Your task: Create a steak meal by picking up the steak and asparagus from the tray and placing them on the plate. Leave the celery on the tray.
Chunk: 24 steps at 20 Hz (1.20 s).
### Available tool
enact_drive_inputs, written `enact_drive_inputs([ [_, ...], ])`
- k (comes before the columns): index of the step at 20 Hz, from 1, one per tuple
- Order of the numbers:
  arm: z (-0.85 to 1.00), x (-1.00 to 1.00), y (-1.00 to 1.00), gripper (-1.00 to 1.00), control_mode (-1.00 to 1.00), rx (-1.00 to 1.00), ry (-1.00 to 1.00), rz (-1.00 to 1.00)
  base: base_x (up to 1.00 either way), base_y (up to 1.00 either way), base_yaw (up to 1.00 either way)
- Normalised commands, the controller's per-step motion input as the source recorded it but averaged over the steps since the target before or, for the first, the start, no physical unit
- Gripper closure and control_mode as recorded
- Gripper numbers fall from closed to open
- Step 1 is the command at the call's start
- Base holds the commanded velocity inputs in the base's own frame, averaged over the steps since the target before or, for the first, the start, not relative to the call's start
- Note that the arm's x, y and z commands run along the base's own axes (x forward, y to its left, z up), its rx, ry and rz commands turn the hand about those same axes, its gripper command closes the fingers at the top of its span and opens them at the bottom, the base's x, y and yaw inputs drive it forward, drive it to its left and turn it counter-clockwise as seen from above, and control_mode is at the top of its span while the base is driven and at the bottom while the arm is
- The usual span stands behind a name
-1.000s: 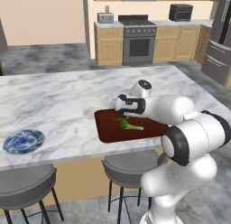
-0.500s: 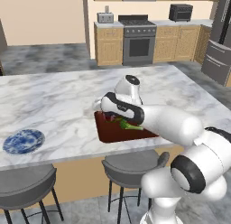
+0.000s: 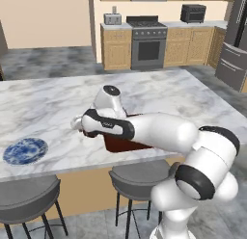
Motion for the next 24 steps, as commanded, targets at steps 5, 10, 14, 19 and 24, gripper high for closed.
enact_drive_inputs([
  [5,0.00,0.00,1.00,1.00,-1.00,-0.09,0.02,0.14,0.00,0.00,0.00],
  [10,-0.09,0.00,0.93,1.00,-1.00,-0.06,0.00,0.09,0.00,0.00,0.00],
  [14,-0.23,0.00,0.92,1.00,-1.00,-0.07,0.00,0.01,0.00,0.00,0.00],
  [19,-0.29,0.05,0.71,1.00,-1.00,-0.04,0.01,0.00,0.00,0.00,0.00],
  [24,-0.29,0.10,0.70,1.00,-1.00,-0.05,0.07,0.00,0.00,0.00,0.00],
])
